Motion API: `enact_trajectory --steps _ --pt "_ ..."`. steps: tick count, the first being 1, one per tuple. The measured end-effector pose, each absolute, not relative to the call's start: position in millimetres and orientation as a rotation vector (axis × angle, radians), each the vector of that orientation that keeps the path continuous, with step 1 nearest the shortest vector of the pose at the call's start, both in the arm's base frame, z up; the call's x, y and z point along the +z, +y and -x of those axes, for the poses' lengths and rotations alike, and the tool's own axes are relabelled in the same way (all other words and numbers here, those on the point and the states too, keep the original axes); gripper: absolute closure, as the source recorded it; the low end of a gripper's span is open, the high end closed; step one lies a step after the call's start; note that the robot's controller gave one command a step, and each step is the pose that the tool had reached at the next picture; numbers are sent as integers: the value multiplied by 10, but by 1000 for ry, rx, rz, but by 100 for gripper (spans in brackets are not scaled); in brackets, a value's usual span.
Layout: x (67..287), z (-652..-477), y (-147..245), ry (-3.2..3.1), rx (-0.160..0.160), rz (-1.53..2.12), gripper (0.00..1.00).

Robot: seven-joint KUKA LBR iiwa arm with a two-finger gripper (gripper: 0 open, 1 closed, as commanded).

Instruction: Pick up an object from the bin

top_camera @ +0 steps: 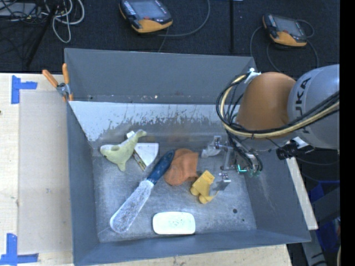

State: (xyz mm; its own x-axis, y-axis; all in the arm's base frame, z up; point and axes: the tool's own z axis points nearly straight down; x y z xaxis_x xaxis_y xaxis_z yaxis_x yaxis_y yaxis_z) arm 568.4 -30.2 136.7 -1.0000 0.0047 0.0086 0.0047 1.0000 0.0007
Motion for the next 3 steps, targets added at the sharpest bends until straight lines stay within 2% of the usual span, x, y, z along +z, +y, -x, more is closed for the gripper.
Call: enact_trajectory --steps 1,2,3 --pt "1407 -5703 -301 -3140 -1 6 0" --pt "716 -5568 -416 -3149 -1 -83 0" --pt "811 -5575 -404 -3143 -1 -84 0"
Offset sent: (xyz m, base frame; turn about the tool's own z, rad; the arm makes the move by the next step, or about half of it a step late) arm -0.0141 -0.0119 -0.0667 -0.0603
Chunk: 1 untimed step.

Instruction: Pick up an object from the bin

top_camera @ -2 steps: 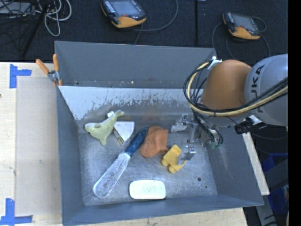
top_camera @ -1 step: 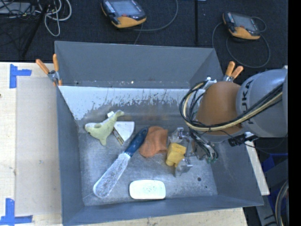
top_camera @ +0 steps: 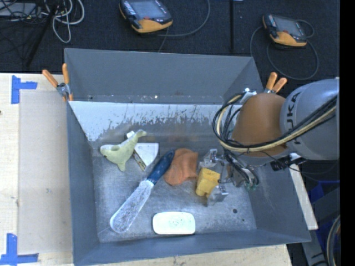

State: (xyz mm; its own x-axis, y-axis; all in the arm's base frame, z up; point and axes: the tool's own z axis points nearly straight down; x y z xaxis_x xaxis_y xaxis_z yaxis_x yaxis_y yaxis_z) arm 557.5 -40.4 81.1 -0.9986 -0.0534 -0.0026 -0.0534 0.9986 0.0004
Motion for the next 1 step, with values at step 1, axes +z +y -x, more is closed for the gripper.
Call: enact_trajectory --steps 1 --pt "756 -5586 -410 3138 1 82 0"
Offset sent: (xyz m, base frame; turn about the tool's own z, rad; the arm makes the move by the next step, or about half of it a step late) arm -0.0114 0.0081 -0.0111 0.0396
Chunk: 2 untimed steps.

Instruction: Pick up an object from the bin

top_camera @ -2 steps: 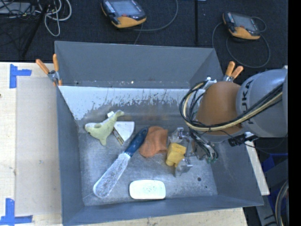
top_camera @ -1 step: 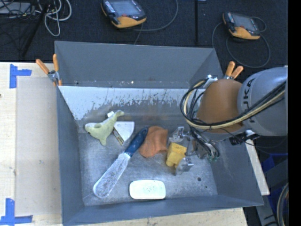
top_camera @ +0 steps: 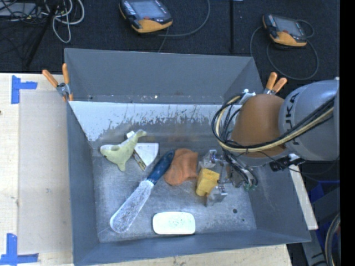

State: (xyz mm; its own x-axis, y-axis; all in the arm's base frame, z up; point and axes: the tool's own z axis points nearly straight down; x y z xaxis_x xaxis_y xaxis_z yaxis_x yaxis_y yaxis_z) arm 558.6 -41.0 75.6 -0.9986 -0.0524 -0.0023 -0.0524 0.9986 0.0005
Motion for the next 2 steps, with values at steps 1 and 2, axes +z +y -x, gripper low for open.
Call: enact_trajectory --steps 1,2 --pt "754 -5517 -358 3126 -5 18 0" --pt "771 -5508 -332 3120 -5 6 100"
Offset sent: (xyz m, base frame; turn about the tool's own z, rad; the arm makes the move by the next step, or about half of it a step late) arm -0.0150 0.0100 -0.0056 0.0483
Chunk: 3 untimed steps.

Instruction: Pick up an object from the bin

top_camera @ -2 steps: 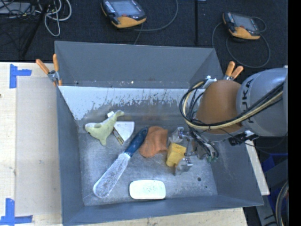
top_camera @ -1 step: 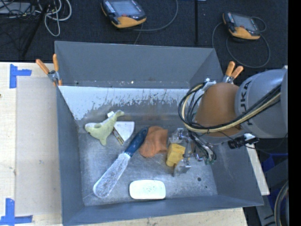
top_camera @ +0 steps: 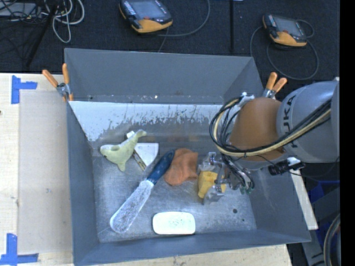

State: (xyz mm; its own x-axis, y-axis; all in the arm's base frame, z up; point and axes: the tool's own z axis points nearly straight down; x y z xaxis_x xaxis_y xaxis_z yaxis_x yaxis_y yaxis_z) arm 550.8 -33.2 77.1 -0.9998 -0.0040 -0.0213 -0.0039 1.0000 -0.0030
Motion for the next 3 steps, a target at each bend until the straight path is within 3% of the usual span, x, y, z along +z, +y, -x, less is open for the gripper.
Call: enact_trajectory --steps 2,3 --pt "796 -5489 -329 3128 -4 7 100" --pt "954 -5448 -322 3147 0 8 100"
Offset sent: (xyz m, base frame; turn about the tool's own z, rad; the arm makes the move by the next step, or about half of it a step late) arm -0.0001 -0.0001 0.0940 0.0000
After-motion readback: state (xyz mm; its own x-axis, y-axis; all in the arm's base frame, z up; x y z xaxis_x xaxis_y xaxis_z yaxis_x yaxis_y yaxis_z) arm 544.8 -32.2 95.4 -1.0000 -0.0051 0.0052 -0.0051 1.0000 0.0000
